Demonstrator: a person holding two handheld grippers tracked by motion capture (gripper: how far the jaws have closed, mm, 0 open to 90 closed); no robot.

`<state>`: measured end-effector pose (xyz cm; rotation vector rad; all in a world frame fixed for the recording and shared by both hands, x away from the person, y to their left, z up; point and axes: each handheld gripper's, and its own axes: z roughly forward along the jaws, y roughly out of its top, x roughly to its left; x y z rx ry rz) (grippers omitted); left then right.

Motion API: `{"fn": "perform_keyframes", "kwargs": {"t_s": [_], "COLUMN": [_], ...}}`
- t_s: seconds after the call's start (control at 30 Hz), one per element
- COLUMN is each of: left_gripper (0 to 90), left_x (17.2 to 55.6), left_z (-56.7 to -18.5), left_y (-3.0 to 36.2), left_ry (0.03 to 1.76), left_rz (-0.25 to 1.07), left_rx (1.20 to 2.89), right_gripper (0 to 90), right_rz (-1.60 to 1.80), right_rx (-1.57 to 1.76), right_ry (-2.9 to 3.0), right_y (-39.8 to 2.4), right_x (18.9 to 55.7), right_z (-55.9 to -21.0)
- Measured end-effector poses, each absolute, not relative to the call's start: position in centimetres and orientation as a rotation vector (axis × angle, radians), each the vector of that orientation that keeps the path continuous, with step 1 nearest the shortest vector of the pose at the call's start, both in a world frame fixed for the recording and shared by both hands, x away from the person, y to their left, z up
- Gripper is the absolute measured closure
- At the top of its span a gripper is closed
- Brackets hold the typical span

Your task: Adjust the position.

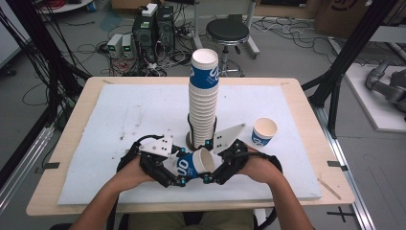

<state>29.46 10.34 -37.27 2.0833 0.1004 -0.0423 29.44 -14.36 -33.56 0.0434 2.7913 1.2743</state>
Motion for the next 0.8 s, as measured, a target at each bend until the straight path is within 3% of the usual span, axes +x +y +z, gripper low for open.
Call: {"fn": "perform_keyframes", "kwargs": {"t_s": [0.4,0.8], "left_gripper": [27.3,27.3], "left_x": [30.0,30.1], "left_z": [-37.8,-37.5], "left_y": [10.7,11.4], "left_ry": [0.131,0.157], "left_rz": [-0.084,-0.027], "left_rx": [1.973,1.773], "right_gripper": [13.6,13.0], "right_rz": [1.755,1.872], "right_rx": [0.178,0.257], "right_ry": [2.608,2.529], "right_y": [-16.1,-16.7], "right_x": [30.1,30.6], "right_z": [-32.7,-33.1]}}
